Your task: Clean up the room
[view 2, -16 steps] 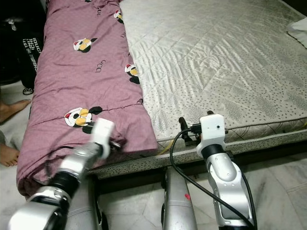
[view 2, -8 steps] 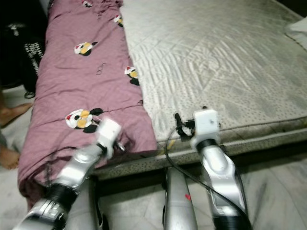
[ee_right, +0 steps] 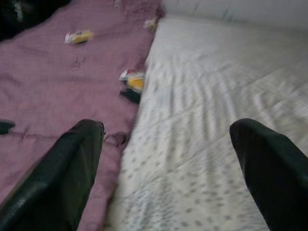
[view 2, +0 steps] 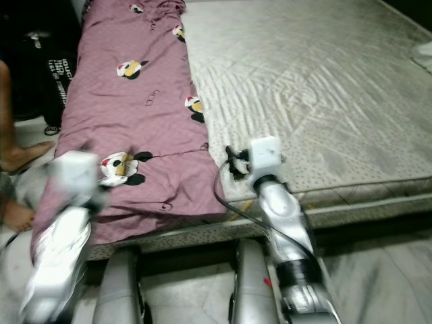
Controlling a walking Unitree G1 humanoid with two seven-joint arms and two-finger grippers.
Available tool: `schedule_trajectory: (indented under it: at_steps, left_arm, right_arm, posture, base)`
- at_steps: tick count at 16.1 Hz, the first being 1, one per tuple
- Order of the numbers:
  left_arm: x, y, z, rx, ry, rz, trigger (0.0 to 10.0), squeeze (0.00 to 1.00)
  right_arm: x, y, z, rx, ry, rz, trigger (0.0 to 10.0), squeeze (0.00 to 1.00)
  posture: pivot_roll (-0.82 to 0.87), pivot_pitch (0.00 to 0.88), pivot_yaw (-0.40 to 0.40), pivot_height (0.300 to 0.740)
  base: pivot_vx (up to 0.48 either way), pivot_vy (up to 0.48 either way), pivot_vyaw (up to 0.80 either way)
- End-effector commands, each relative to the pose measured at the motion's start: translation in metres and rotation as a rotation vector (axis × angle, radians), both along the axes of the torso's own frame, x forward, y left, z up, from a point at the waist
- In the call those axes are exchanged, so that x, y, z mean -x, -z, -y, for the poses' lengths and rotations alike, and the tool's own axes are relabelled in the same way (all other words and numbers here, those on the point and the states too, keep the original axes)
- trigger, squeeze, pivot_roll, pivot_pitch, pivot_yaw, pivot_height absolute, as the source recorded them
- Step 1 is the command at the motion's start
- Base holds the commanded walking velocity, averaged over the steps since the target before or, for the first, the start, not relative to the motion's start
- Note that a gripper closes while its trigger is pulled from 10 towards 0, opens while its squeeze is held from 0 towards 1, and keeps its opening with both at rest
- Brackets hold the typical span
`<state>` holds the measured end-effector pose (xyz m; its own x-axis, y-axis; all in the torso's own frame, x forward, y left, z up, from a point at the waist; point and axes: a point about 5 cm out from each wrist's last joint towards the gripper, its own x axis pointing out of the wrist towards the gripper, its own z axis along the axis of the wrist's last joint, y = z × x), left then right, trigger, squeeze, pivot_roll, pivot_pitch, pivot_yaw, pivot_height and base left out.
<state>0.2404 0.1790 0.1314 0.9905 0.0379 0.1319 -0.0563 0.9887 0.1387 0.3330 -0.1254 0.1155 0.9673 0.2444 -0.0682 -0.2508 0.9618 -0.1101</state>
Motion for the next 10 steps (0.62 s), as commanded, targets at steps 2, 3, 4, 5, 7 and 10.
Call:
schedule_trajectory:
  at_steps: [2,3,4,5,7,10]
  left_arm:
    - [0.021,-0.001,-0.024,-0.004,-0.135,-0.02,10.0,0.0]
    - [0.025,0.0,-0.027,0.01,-0.152,-0.027,10.0,0.0]
    - [0.032,0.001,-0.028,0.02,-0.168,-0.04,10.0,0.0]
    - [0.037,0.001,-0.026,0.018,-0.165,-0.049,10.0,0.0]
    - [0.047,-0.003,-0.022,0.013,-0.173,-0.059,10.0,0.0]
    - [0.059,-0.005,-0.024,0.013,-0.2,-0.077,10.0,0.0]
  right_arm:
    - [-0.004,0.02,-0.017,0.015,-0.046,-0.116,10.0,0.0]
    - [-0.005,0.021,-0.022,0.008,-0.057,-0.128,10.0,0.0]
    - [-0.006,0.022,-0.032,-0.023,-0.078,-0.135,10.0,0.0]
    - [-0.006,0.022,-0.04,-0.033,-0.101,-0.141,10.0,0.0]
    - [-0.004,0.025,-0.069,-0.077,-0.183,-0.173,10.0,0.0]
    - [0.004,0.025,-0.111,-0.096,-0.329,-0.191,10.0,0.0]
  posture:
    - [0.18,0.049,-0.026,0.552]
    - [0.19,0.054,-0.026,0.552]
    - [0.22,0.069,-0.031,0.552]
    - [0.24,0.082,-0.039,0.552]
    - [0.28,0.113,-0.059,0.552]
    - [0.3,0.131,-0.061,0.552]
  base:
    - [0.0,0.0,0.0]
    - [0.0,0.0,0.0]
    - [0.0,0.0,0.0]
    - [0.0,0.0,0.0]
    - [0.0,0.0,0.0]
    - [0.0,0.0,0.0]
